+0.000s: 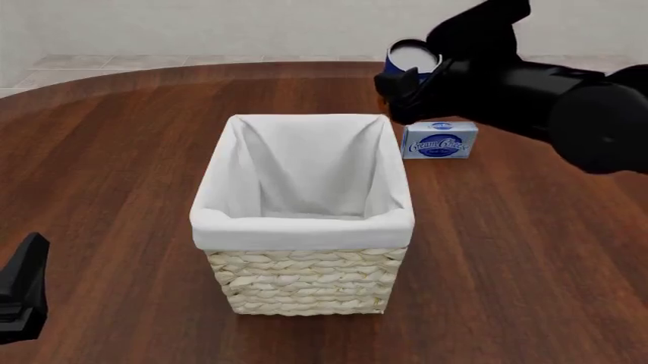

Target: Pick up the alphabet soup and put it in the basket.

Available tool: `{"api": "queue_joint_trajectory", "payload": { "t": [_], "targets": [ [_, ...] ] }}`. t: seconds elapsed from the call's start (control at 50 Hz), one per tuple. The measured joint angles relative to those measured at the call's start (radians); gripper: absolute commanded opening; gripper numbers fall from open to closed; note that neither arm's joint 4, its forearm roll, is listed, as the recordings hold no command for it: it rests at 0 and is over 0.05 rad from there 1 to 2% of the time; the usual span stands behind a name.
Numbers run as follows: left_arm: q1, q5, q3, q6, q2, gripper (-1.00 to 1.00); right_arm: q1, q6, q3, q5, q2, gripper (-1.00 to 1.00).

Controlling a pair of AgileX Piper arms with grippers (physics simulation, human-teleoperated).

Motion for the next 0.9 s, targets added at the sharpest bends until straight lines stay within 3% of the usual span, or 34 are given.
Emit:
{"api": "queue_joint_trajectory", "payload": {
  "t": [0.9],
  "targets": [
    [0.007,-0.006,0.000,0.000,0.000,1.00,0.109,0.037,-0.044,-0.005,0.098,-1.00]
  ]
}}
